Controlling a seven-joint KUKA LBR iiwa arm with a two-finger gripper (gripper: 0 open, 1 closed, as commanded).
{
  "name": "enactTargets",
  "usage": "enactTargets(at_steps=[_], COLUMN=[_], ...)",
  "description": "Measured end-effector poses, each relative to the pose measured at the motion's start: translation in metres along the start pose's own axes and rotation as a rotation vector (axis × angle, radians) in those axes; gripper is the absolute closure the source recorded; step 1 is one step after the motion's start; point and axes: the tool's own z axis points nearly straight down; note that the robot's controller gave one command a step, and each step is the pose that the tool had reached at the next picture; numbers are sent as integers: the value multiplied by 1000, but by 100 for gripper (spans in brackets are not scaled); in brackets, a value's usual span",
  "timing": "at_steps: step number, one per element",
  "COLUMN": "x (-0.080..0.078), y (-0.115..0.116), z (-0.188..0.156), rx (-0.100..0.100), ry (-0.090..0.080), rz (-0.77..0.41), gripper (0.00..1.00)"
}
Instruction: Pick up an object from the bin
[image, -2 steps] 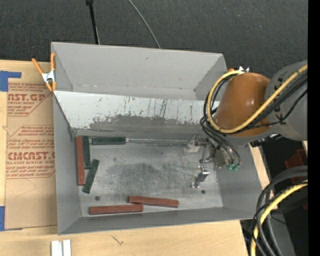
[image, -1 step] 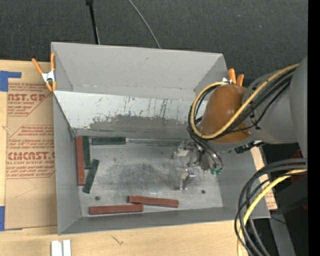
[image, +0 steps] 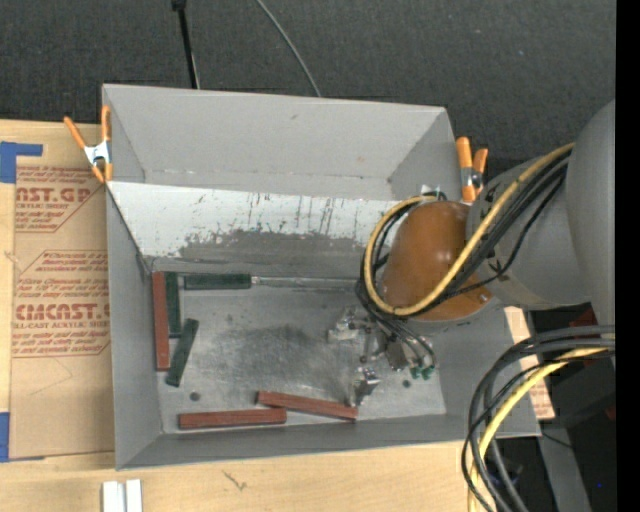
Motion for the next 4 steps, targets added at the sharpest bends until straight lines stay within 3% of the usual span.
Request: enactTargets(at_steps=[1, 2, 3, 4], x=[0, -3, 14, 16], y=[52, 87, 85, 87], z=[4, 5, -40, -60], rx=[2, 0, -5, -4], ry=[-6, -9, 16, 14], rz=[-40, -8, -104, -126], gripper=[0, 0, 0, 0])
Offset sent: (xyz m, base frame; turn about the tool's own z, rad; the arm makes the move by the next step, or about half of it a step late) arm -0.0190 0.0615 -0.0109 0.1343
